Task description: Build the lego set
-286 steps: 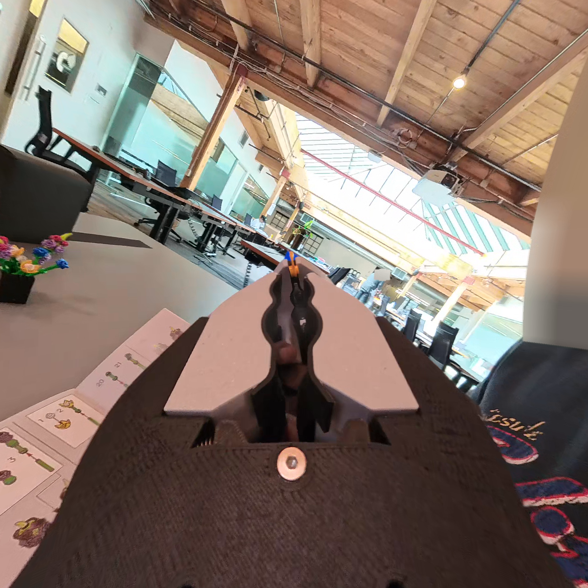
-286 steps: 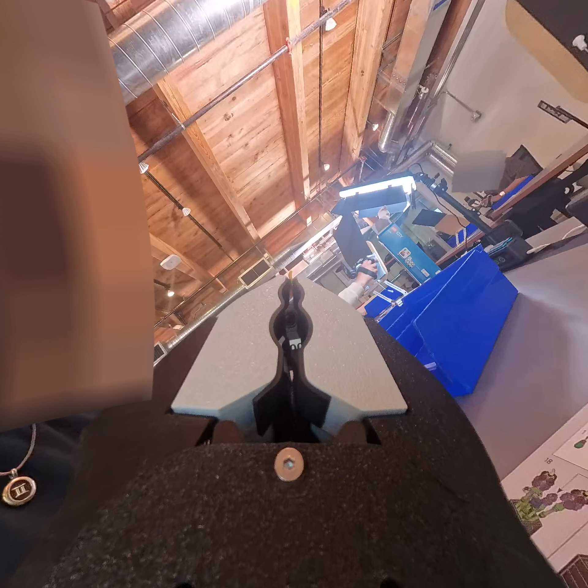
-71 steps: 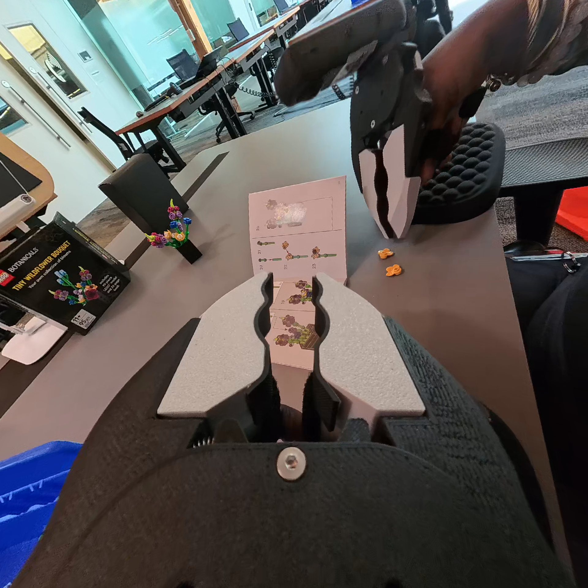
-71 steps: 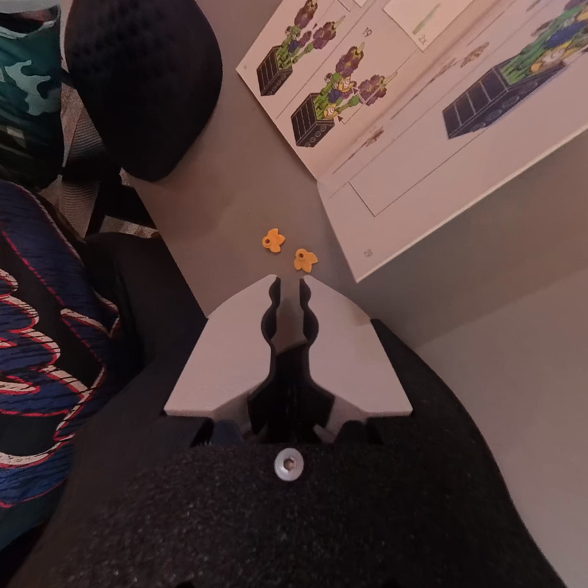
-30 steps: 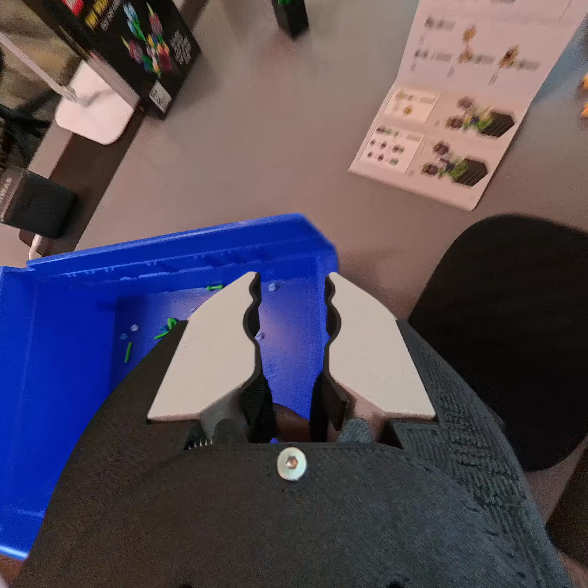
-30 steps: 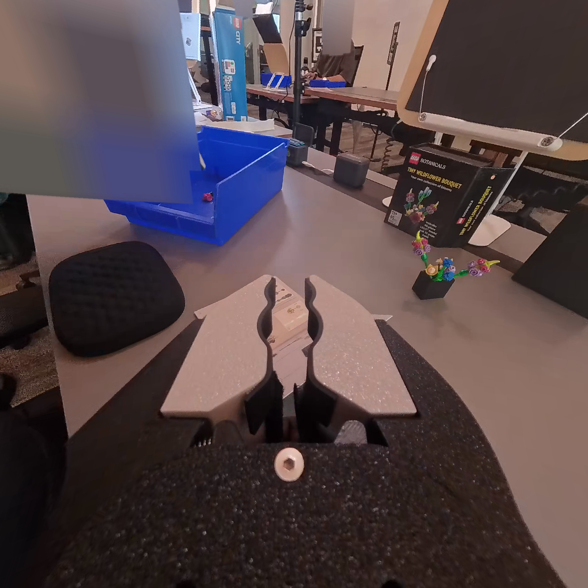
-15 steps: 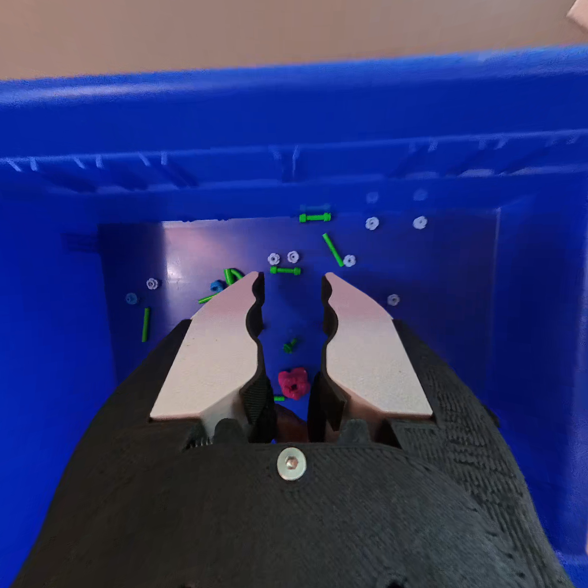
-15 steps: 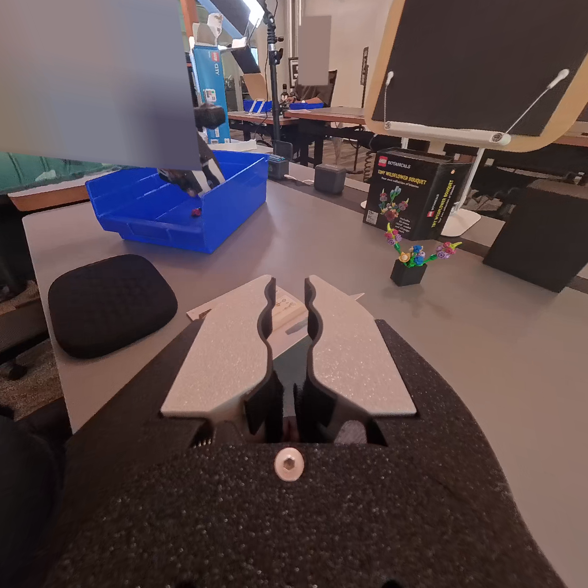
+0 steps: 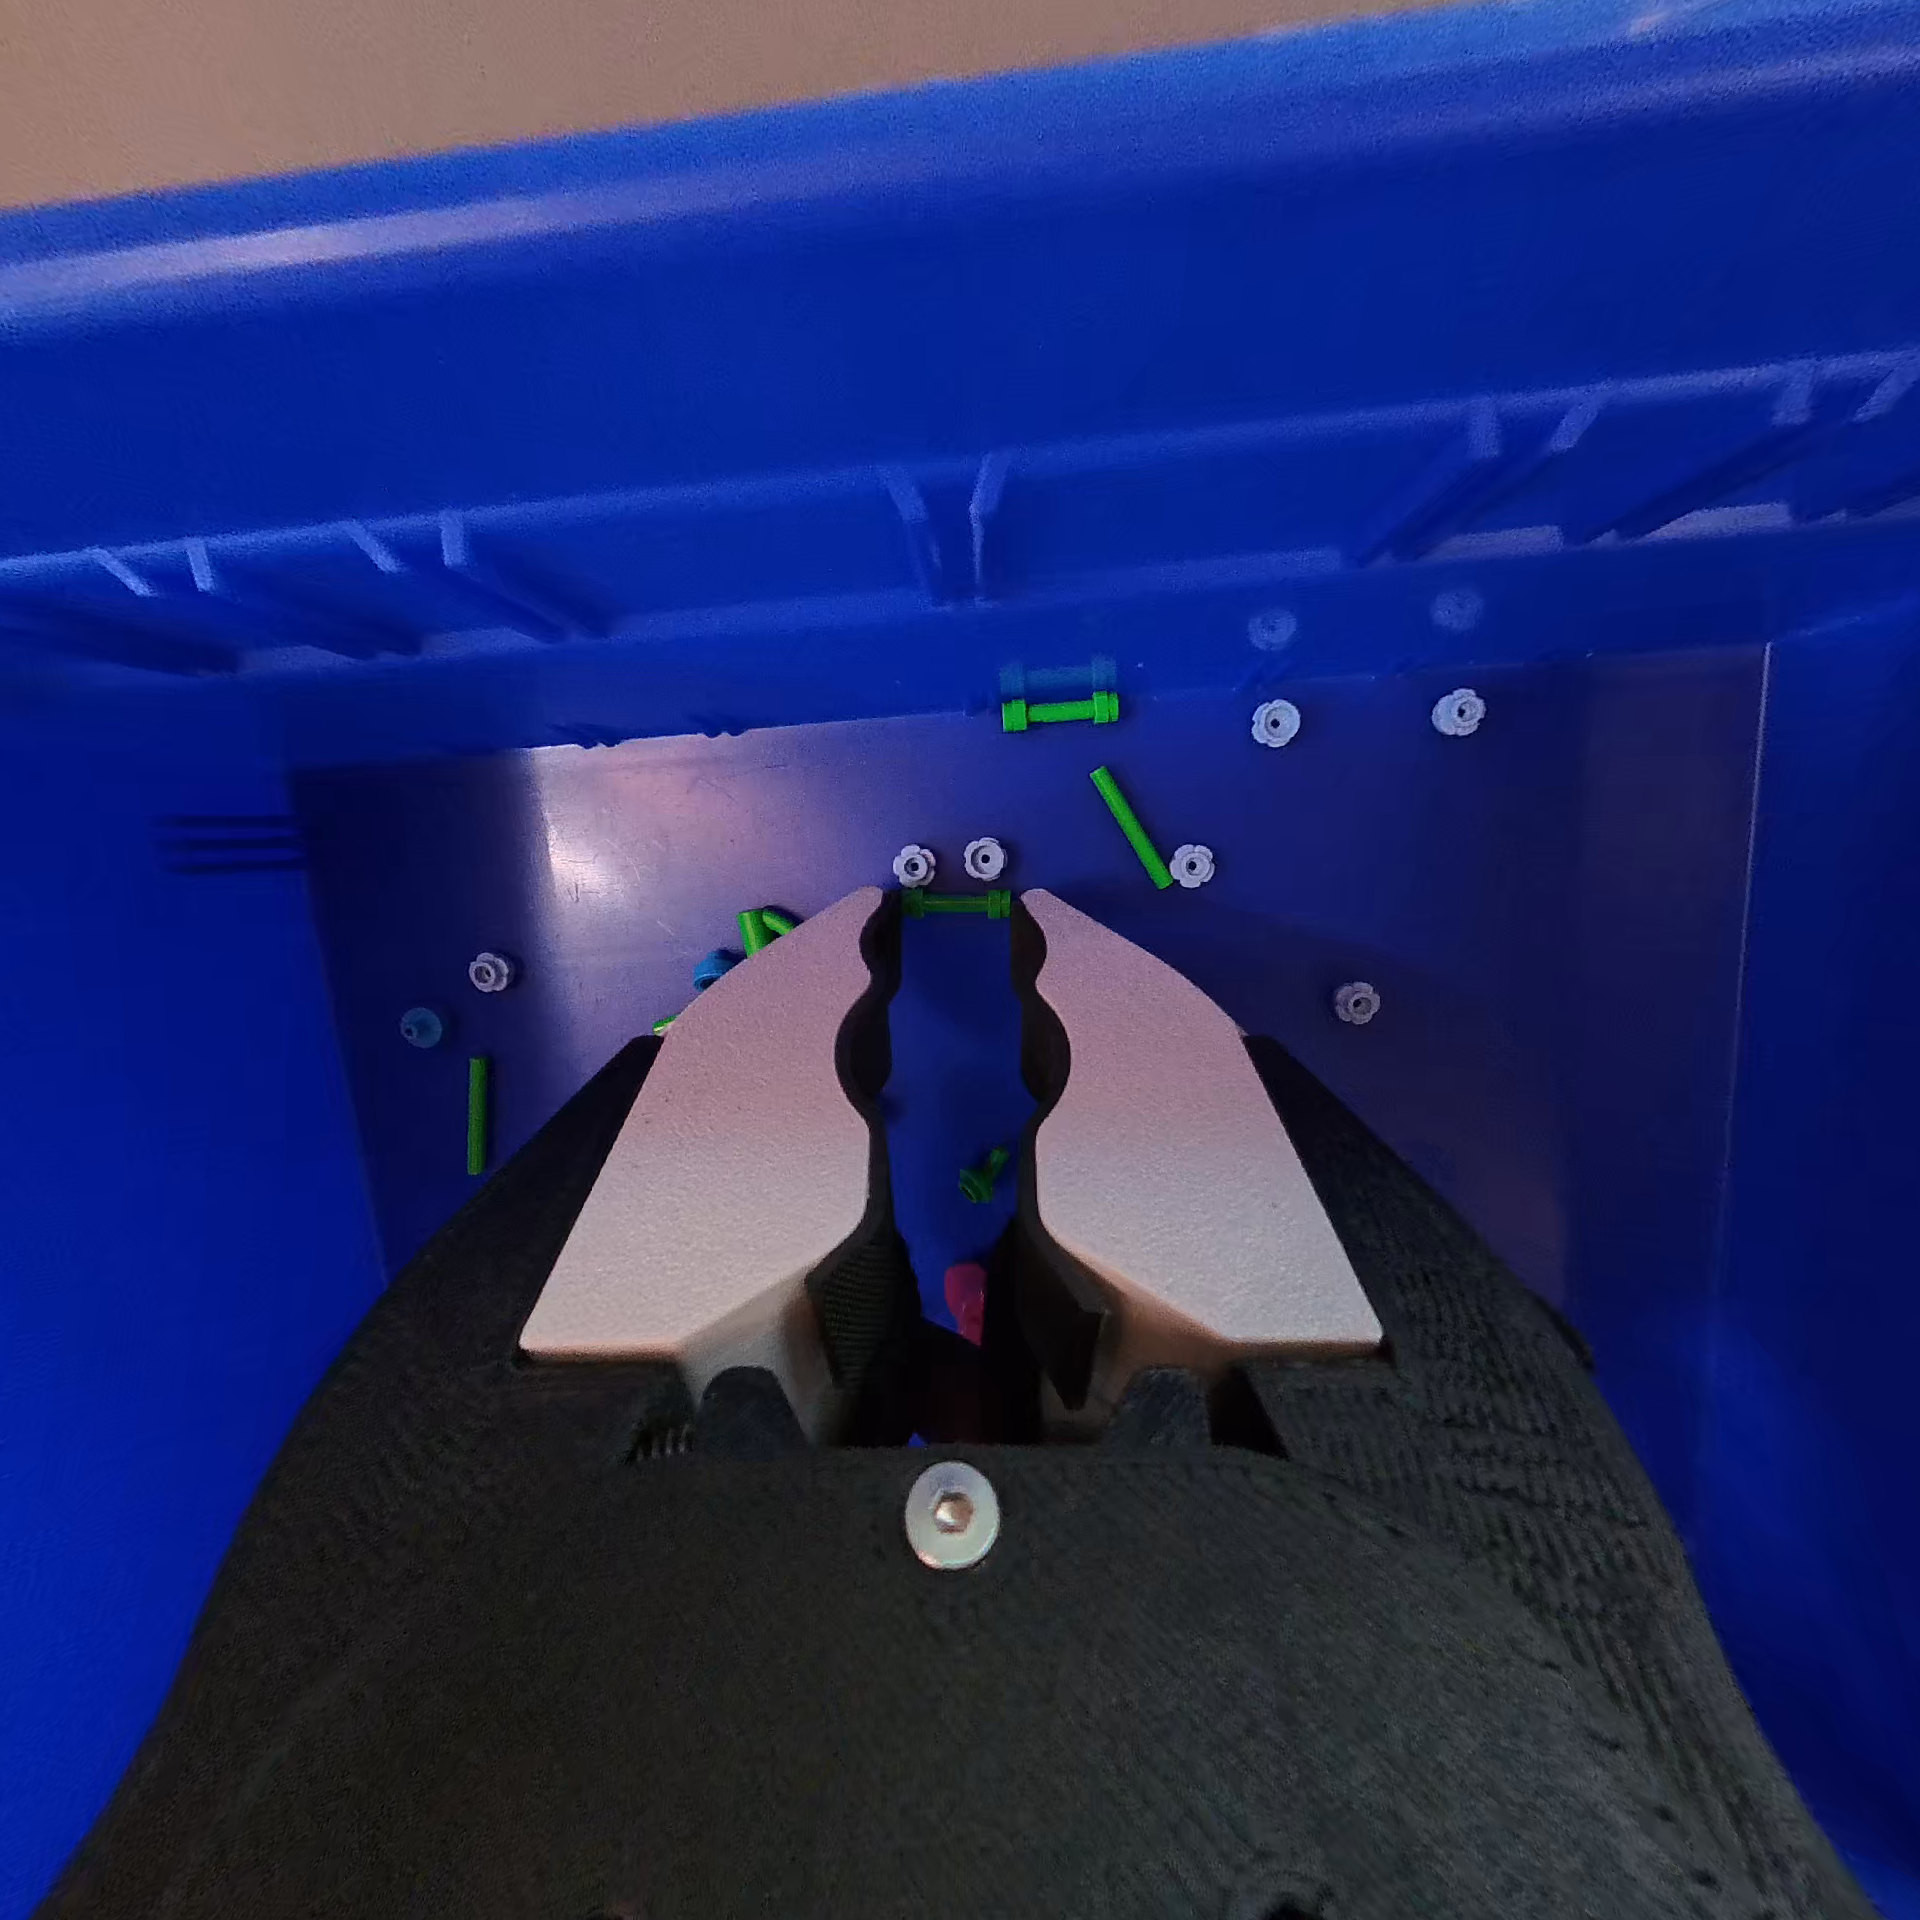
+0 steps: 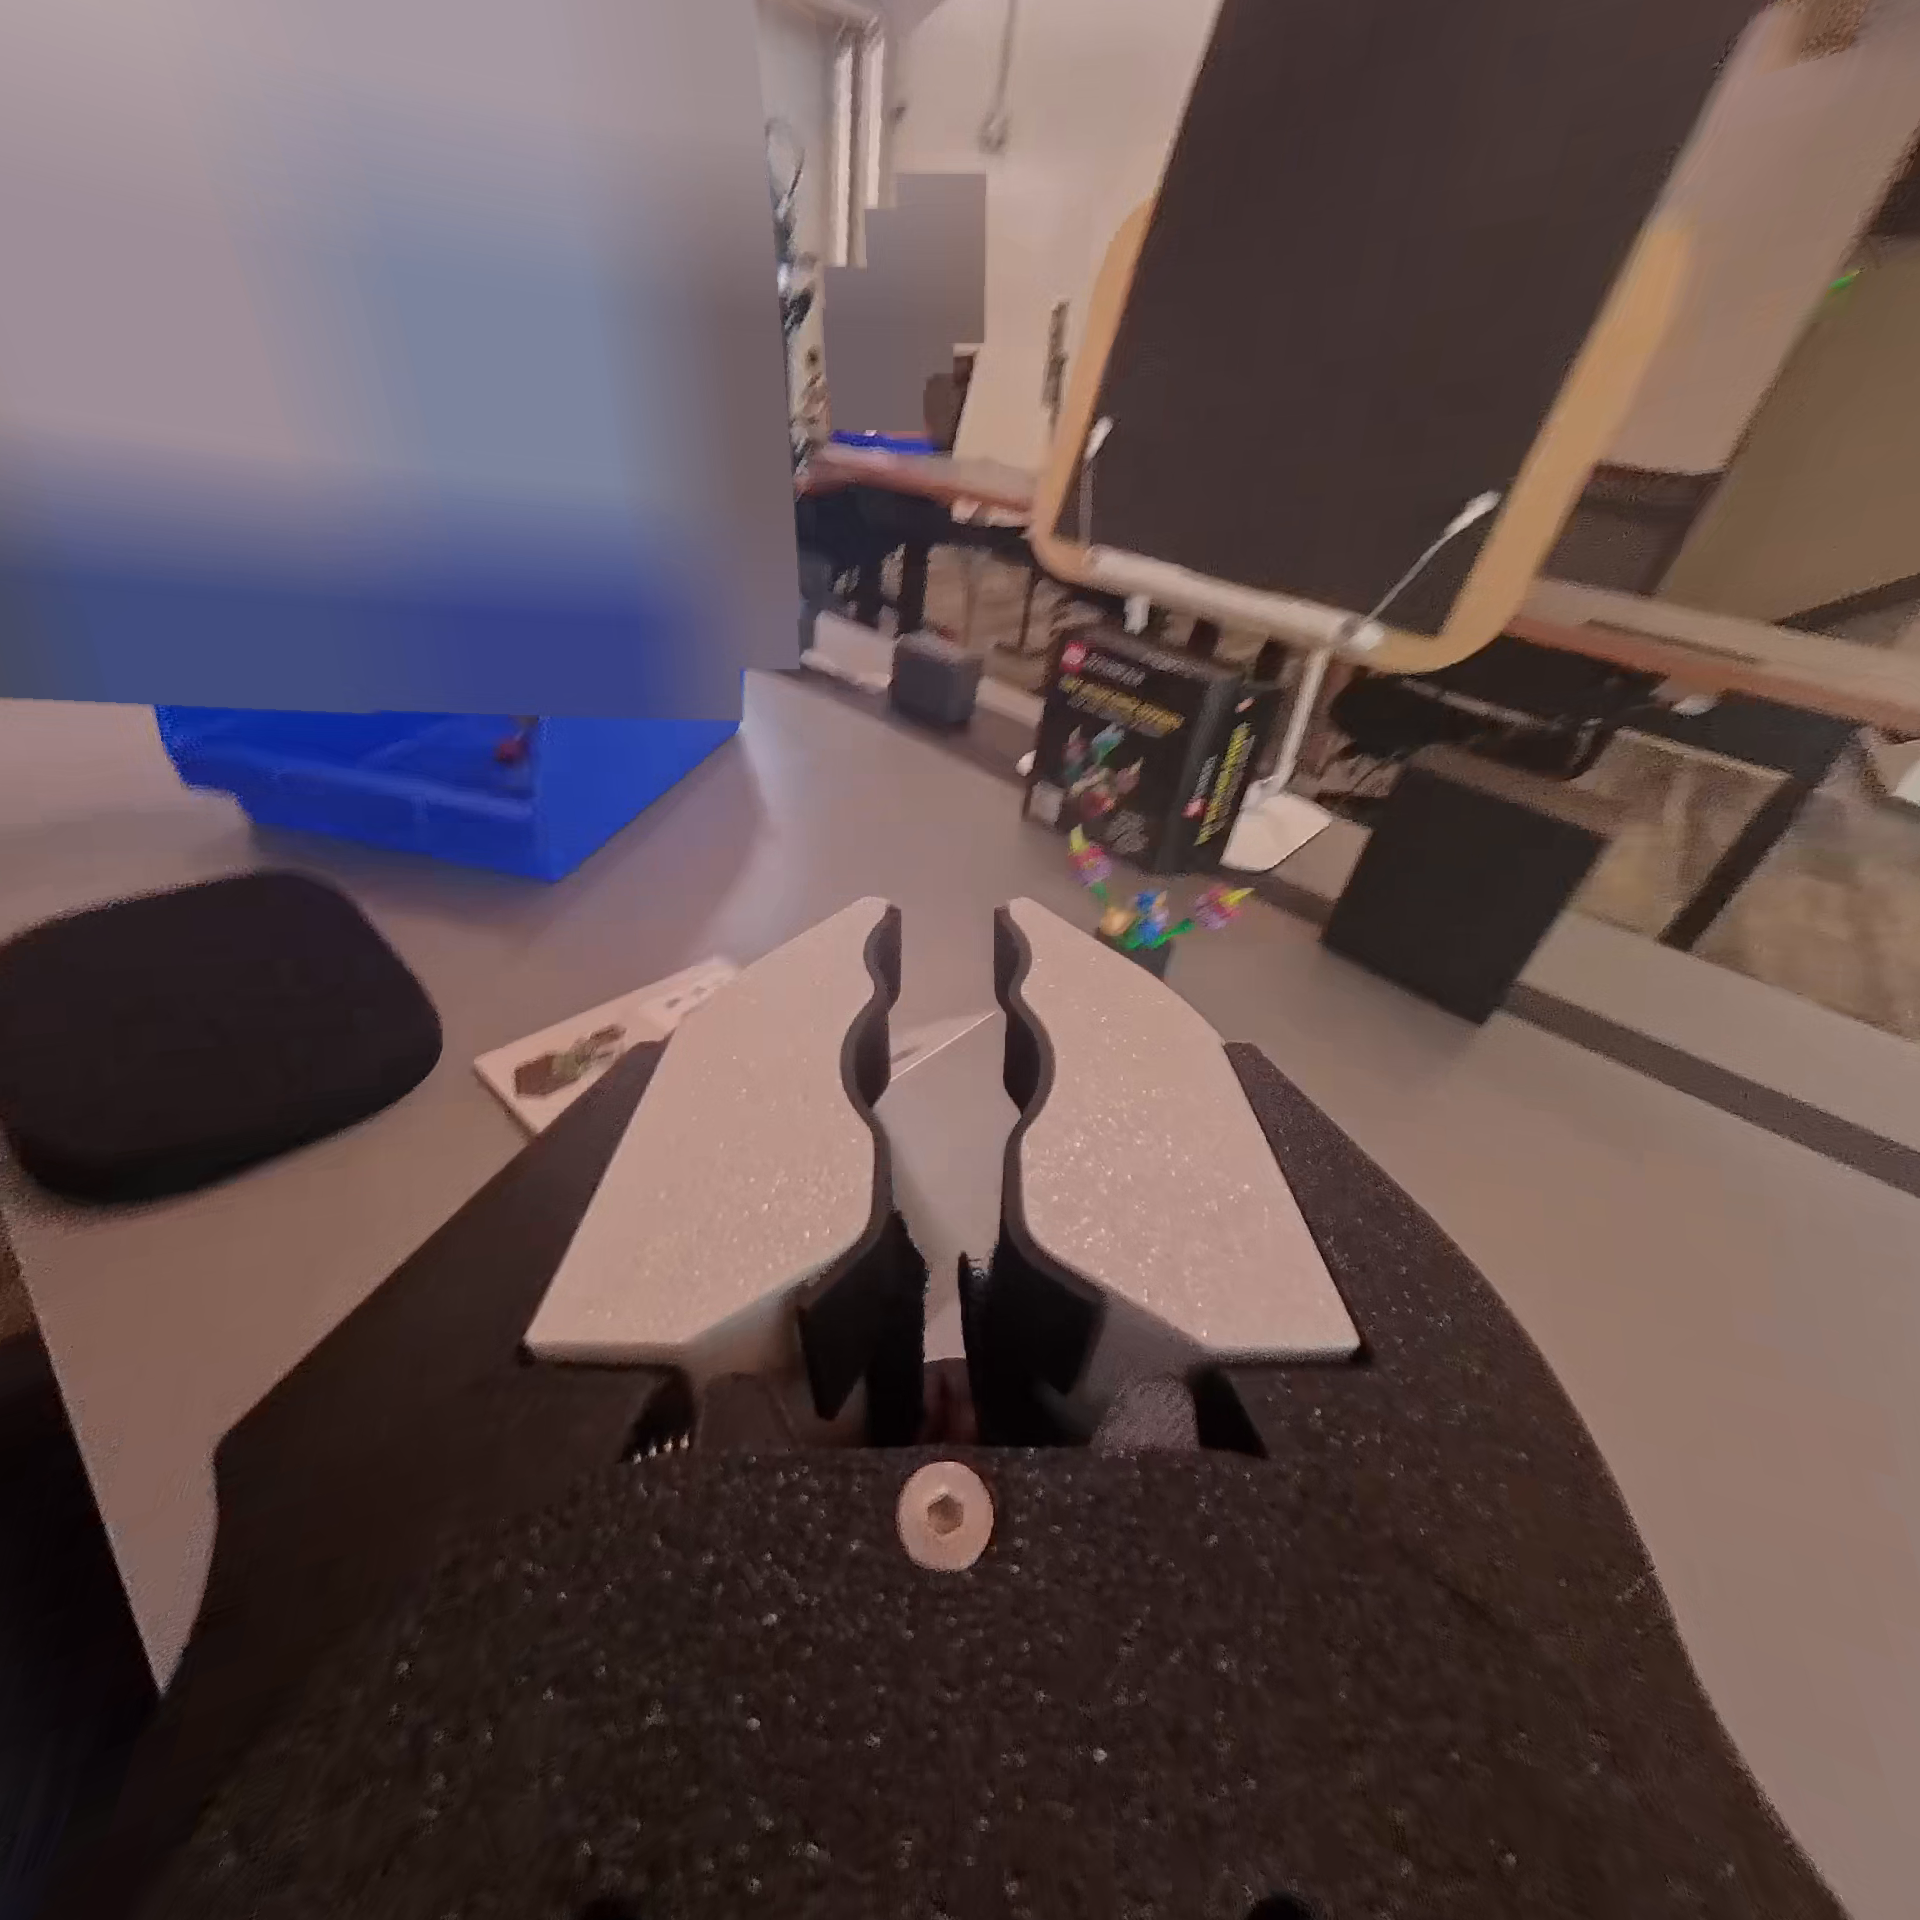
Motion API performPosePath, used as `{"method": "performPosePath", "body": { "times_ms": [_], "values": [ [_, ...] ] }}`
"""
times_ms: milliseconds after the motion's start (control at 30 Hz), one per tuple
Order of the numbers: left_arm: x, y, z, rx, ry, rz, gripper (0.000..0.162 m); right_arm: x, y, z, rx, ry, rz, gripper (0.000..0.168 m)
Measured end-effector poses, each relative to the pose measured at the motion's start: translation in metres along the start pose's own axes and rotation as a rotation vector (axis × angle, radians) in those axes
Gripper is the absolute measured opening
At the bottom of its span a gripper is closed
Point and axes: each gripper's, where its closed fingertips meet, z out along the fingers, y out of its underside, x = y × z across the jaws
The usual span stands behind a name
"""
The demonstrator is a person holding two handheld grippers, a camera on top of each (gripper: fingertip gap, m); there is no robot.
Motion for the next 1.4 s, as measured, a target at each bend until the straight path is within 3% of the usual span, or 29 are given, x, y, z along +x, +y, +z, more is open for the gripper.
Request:
{"method": "performPosePath", "body": {
  "times_ms": [200,533,600,733,867,967,1133,1300,1400],
  "values": [
    [0.001,0.001,-0.001,0.006,0.005,-0.01,0.021,0.032,-0.028,-0.047,0.144,0.134,0.093,0.015],
    [0.019,0.025,-0.011,-0.172,0.071,0.053,0.022,0.034,-0.005,-0.052,0.009,0.168,0.007,0.015],
    [0.028,0.032,-0.015,-0.211,0.116,0.063,0.044,0.031,-0.002,-0.049,-0.008,0.148,-0.011,0.015],
    [0.033,0.028,-0.019,-0.169,0.1,0.117,0.048,0.028,0.002,-0.043,-0.005,0.124,-0.003,0.015],
    [0.032,0.001,-0.022,-0.034,0.019,0.132,0.038,0.028,0.004,-0.04,-0.003,0.118,0.006,0.015],
    [0.027,-0.017,-0.02,0.034,-0.021,-0.039,0.019,0.027,0.003,-0.039,-0.007,0.122,-0.004,0.015],
    [0.032,-0.019,-0.006,0.001,0.037,-0.27,0.015,0.029,0.007,-0.04,-0.022,0.134,-0.015,0.015],
    [0.027,-0.008,0.003,-0.105,-0.03,-0.265,0.015,0.031,0.007,-0.044,-0.018,0.145,-0.016,0.015],
    [0.032,-0.008,0.004,-0.127,-0.016,-0.232,0.004,0.031,0.008,-0.044,-0.016,0.142,-0.007,0.015]
  ]
}}
